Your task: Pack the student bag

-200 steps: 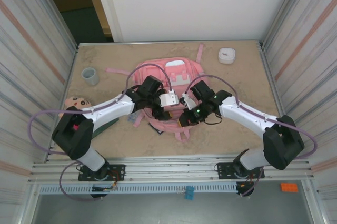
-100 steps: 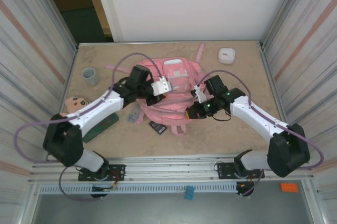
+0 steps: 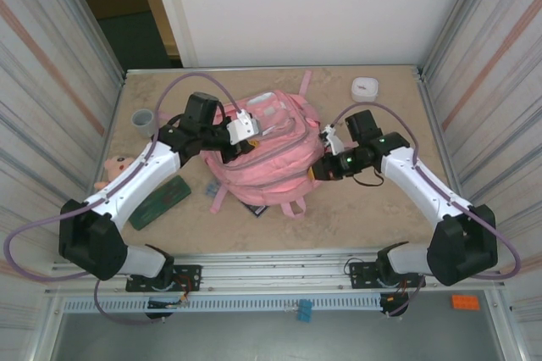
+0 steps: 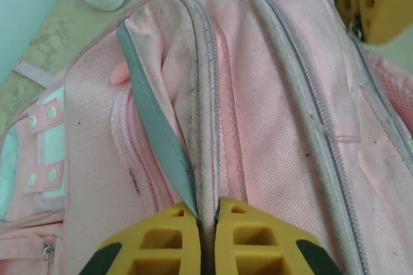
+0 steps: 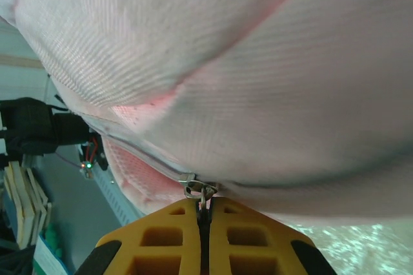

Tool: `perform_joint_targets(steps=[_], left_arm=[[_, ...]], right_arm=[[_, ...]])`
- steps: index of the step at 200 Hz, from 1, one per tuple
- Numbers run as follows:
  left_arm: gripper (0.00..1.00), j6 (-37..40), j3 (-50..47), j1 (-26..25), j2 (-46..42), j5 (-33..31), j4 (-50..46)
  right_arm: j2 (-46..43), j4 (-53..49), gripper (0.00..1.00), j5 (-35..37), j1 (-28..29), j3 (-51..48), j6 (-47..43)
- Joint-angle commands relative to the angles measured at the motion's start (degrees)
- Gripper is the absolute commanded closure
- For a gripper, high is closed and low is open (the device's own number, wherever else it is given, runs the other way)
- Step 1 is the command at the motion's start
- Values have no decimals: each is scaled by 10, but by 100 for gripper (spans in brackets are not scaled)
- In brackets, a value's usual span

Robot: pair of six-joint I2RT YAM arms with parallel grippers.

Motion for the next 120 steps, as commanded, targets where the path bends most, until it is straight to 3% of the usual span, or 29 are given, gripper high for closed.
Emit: perform_joint_targets(steps=[1,35,72,99,120], left_arm=[[100,55,28,22,-35,11,-20],[100,83,32,41,-41,22,-49],[100,98,18,55,-69,112,-57],[100,101,5,56,-77,141,-58],[100,88,-17,57,-64,69,-20]], right_arm=[[-19,-67,100,6,-22,36,-67],[-13,-73,100,49,-44,62,-63],[11,-13,100,73,-112,57,-9],[36,33,100,42,-95,52,0],[20,37,100,22,-34,47,-28]])
